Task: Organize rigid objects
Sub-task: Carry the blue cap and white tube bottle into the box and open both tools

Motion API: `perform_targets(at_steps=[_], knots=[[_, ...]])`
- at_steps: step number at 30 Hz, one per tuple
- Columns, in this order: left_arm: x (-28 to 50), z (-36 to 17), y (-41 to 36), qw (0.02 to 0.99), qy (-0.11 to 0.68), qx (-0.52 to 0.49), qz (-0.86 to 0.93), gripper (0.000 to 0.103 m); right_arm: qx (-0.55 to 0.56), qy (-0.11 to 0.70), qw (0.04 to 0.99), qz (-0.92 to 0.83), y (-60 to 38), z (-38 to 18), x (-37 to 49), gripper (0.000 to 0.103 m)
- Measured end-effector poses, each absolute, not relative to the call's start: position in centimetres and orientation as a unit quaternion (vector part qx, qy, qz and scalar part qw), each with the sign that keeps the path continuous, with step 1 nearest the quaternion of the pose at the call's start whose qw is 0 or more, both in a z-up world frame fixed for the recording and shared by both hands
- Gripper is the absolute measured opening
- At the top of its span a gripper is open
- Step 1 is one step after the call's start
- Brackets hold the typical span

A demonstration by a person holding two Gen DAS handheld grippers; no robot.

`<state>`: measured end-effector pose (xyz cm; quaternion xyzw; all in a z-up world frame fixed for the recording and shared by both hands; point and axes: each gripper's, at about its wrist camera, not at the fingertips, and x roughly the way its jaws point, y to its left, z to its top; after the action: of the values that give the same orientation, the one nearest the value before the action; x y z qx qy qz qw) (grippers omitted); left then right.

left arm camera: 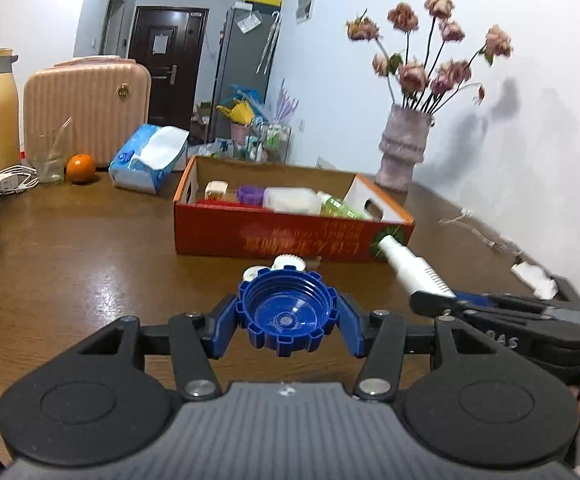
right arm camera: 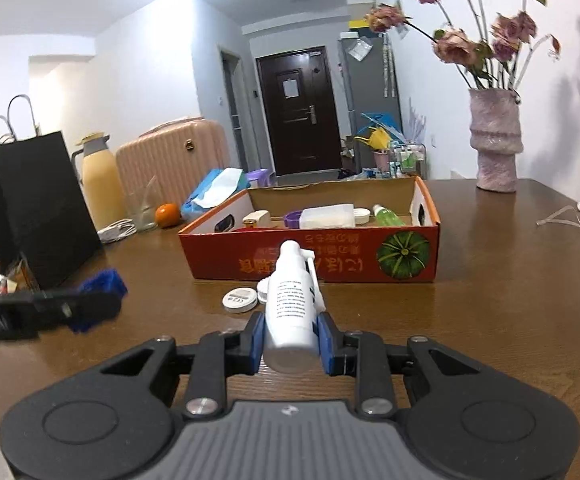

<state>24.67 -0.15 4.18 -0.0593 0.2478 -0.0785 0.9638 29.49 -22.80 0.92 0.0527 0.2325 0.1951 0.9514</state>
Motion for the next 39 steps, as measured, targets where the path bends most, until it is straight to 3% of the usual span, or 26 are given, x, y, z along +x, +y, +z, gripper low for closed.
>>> perform_targets(at_steps=[8,11,20,26,30,34,39], knots=[[25.2,4.8,-0.4,0.971,0.213,-0.074,-0.075,0.054,0.071,0.284,0.938,0.184,-22.8,-0.4,31.9,0.027],[24.5,5.2,0.1,0.977,0.199,-0.050,-0.058,0.054,0.076,0.239,0.945,0.209,-22.3,0.5,31.5,0.027],[29.2,4.4,1.0,0.973,0.222,-0.037,-0.055,0.054,0.072,0.229,0.952,0.189,-23.4,0.7,33.3,0.027],[35.1,6.0,-0.1,0.976,0.204,-0.016,-0.078,0.054,0.045,0.213,0.961,0.168,-25.1,2.6,37.6,0.027],[40.5,6.7,-0.3,0.968,0.234,-0.031,-0.088,0.054,0.019,0.209,0.963,0.172,-24.6,3.6,42.5,0.027],[46.3,6.4,-0.2,0.965,0.249,-0.018,-0.079,0.054,-0.029,0.251,0.950,0.183,-23.9,2.9,48.2,0.027],[53.9,4.3,0.2,0.943,0.322,-0.001,-0.087,0.054,-0.073,0.294,0.936,0.180,-23.1,2.0,54.1,0.027]])
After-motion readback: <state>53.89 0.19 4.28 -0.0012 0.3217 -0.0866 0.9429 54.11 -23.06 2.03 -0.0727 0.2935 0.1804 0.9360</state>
